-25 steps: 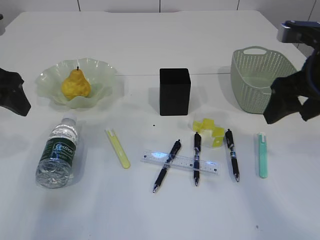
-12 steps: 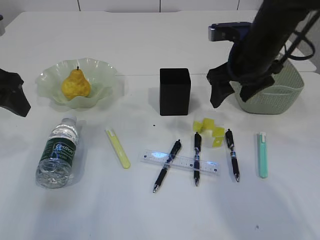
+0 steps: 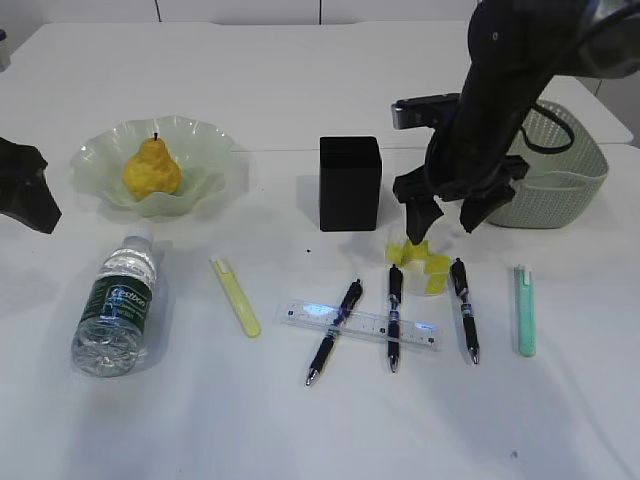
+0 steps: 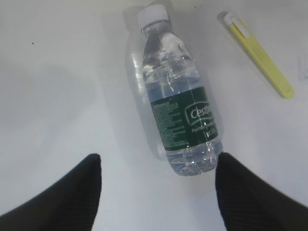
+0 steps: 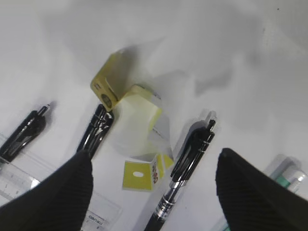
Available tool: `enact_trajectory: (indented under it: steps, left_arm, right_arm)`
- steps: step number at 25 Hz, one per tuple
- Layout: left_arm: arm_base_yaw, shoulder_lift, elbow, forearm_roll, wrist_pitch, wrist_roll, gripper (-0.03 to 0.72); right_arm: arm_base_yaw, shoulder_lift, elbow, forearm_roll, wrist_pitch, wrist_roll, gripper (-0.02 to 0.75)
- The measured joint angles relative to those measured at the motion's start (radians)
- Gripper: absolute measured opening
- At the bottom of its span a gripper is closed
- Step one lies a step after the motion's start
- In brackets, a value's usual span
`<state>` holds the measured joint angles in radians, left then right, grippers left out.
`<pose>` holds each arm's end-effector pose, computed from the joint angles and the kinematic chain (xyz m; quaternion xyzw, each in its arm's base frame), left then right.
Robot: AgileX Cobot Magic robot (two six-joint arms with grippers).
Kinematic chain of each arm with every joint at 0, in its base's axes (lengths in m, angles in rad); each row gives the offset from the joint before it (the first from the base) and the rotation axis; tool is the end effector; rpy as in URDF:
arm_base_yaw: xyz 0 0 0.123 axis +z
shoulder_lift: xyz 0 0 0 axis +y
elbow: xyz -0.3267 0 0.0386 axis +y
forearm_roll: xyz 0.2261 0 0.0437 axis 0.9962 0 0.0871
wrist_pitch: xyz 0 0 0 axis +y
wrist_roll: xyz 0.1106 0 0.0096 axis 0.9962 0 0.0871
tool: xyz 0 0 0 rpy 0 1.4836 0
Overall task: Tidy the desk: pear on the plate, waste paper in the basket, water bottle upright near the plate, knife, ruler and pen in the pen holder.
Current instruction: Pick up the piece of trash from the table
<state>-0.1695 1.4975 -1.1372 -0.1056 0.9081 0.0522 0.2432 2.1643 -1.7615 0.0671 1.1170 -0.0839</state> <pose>0.2782 -0.0570 0.3106 0.0847 0.9763 -0.0584 0.1902 0.4401 0.1161 0.2141 -0.1499 0.9858 0.0365 0.0663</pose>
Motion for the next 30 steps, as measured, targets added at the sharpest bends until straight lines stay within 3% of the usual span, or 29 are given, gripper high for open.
enact_trajectory:
  steps: [5,18,30]
  left_arm:
    - [0.0,0.0,0.0,0.0,0.002,0.0,0.52]
    - [0.0,0.0,0.0,-0.002,0.002,0.0,0.519]
    - [0.0,0.0,0.0,-0.002,0.002,0.0,0.519]
  right_arm:
    - [0.0,0.045,-0.002,-0.002,-0.003,0.0,0.58]
    - [0.0,0.089,-0.004,-0.002,-0.029,0.002,0.459]
    - [0.0,0.09,-0.004,-0.002,-0.032,0.002,0.07]
